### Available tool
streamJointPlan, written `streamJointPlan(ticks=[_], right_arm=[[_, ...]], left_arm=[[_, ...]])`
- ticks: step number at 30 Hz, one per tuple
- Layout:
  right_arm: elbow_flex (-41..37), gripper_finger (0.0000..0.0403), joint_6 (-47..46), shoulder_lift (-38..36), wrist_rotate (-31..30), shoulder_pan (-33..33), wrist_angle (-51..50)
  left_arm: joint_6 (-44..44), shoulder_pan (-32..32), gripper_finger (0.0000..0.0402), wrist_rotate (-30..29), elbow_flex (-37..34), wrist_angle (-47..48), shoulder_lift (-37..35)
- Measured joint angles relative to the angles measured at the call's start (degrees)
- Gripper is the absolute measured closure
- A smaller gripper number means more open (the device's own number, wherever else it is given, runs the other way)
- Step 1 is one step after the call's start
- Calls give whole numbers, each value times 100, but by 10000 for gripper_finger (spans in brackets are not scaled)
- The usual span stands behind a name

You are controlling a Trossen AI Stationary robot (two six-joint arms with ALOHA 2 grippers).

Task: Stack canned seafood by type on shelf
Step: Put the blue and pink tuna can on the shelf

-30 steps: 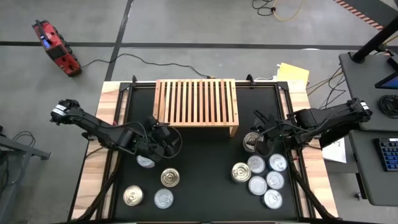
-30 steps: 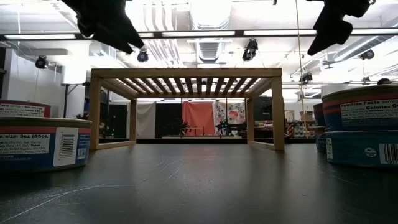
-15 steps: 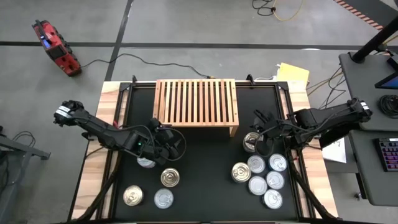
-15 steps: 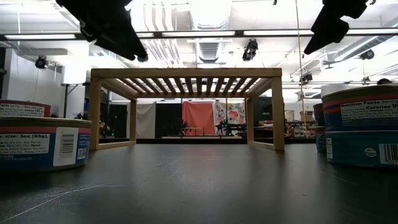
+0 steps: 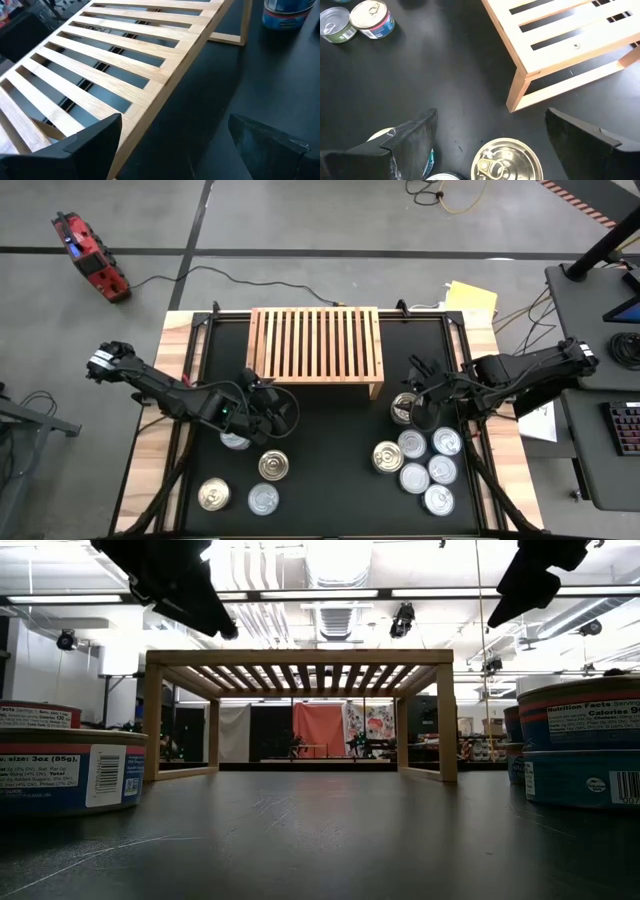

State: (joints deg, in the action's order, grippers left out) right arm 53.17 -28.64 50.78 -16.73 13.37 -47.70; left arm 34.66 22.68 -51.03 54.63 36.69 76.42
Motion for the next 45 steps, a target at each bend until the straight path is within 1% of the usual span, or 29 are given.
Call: streamJointPlan(ticks=[8,10,11,14,16,19,21,31,41,44,45], right_arm=[[-4,51,-3,50,6,0,0],[-4,51,9,84,7,0,0],[-4,51,15,102,9,0,1],[-4,51,22,168,11,0,66],[-4,51,98,229,9,-7,144],[-4,51,287,336,17,-7,335],[-4,51,306,412,17,-7,341],[-4,51,319,745,22,0,300],[-4,51,280,623,26,0,298],[-4,53,175,626,118,0,298],[-4,56,133,627,231,0,299]], left_arm=[[209,-17,51,3,-2,84,-17],[233,-17,51,124,-2,80,-21],[256,-17,51,308,-2,81,-22],[252,-42,51,1175,-2,58,-24],[338,-42,51,1584,-2,62,-20],[514,-17,51,1934,-2,58,-9],[536,-16,51,2053,-2,60,-6],[467,-17,51,2055,-2,59,-4],[508,-17,51,2050,-2,23,-4],[512,-17,51,2052,-2,-110,-2],[466,-17,51,2052,-2,-152,-2]])
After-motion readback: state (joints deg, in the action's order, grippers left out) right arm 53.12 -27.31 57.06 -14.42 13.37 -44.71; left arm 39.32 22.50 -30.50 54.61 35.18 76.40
